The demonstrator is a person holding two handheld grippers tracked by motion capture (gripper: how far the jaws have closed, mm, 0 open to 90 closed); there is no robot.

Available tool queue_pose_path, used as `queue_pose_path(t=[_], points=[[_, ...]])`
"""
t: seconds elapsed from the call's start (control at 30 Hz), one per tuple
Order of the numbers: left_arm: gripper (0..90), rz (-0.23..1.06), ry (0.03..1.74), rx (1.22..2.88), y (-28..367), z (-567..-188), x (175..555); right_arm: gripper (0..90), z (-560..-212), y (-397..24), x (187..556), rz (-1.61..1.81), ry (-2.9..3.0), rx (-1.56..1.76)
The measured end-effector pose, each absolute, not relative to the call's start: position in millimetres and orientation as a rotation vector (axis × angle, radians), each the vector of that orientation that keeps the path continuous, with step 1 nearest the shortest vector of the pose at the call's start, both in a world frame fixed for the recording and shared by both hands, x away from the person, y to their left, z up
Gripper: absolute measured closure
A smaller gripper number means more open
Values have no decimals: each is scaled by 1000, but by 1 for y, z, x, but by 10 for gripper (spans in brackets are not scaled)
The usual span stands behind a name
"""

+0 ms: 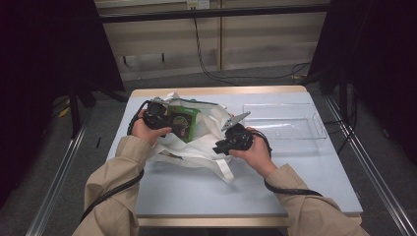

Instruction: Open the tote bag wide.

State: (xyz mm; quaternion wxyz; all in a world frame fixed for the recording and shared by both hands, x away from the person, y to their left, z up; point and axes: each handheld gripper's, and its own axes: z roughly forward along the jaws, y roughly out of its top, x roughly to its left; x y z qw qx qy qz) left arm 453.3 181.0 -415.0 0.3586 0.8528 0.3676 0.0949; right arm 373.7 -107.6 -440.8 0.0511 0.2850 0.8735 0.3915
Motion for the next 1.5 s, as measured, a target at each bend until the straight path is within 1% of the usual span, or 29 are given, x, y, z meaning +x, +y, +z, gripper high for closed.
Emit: queue_pose_path(t=[0.13,0.27,0.37,0.4,0.43,0.47,0.53,0.6,0.7,0.73,0.8,0.83,0.87,0.9,0.93,1.07,1.1,1.13,1.17,1.2,1.27,1.37,1.4,1.43,1.5], points=[[231,236,906,2232,182,-411,448,623,-434,-102,382,1216,2635,909],[229,238,903,2236,185,-411,443,589,-427,-94,389,1238,2603,967],[244,239,897,2253,187,-413,443,583,-425,-88,394,1247,2593,974],[245,233,917,2229,186,-414,442,580,-425,-86,395,1248,2598,963],[245,238,918,2226,186,-414,442,578,-426,-85,395,1246,2596,969],[246,237,905,2259,187,-414,443,577,-426,-83,394,1241,2602,970],[252,227,901,2246,186,-416,443,575,-428,-82,392,1233,2614,952],[320,194,892,2257,185,-418,442,578,-431,-83,387,1233,2626,950],[355,235,905,2266,185,-418,442,621,-438,-85,379,1244,2657,934],[370,247,932,2249,185,-417,441,642,-441,-84,376,1232,2670,930],[429,250,961,2226,186,-415,442,725,-446,-85,371,1212,2693,878],[449,289,974,2224,186,-413,442,759,-447,-84,368,1210,2702,864],[491,302,973,2235,188,-411,443,789,-448,-84,366,1217,2709,852],[548,288,989,2210,190,-409,444,809,-448,-84,364,1217,2719,828],[550,295,996,2198,191,-408,446,823,-448,-83,363,1215,2723,814],[600,336,1036,2134,196,-399,452,832,-448,-81,359,1189,2734,784],[629,351,1024,2158,198,-397,453,834,-448,-81,359,1187,2735,781],[642,371,1041,2142,196,-397,453,836,-449,-80,358,1191,2736,781],[675,386,1035,2151,197,-396,454,838,-449,-80,358,1186,2739,782],[709,406,1018,2196,199,-395,455,843,-450,-80,358,1186,2739,786],[771,436,1027,2206,202,-396,456,855,-453,-80,357,1181,2749,780],[874,446,1039,2218,205,-398,457,863,-455,-79,356,1158,2763,781],[892,437,1051,2202,205,-400,457,864,-456,-78,356,1162,2765,779],[900,439,1039,2227,207,-400,458,863,-456,-78,355,1162,2767,779],[900,445,1045,2227,206,-401,458,863,-456,-78,357,1158,2764,753]])
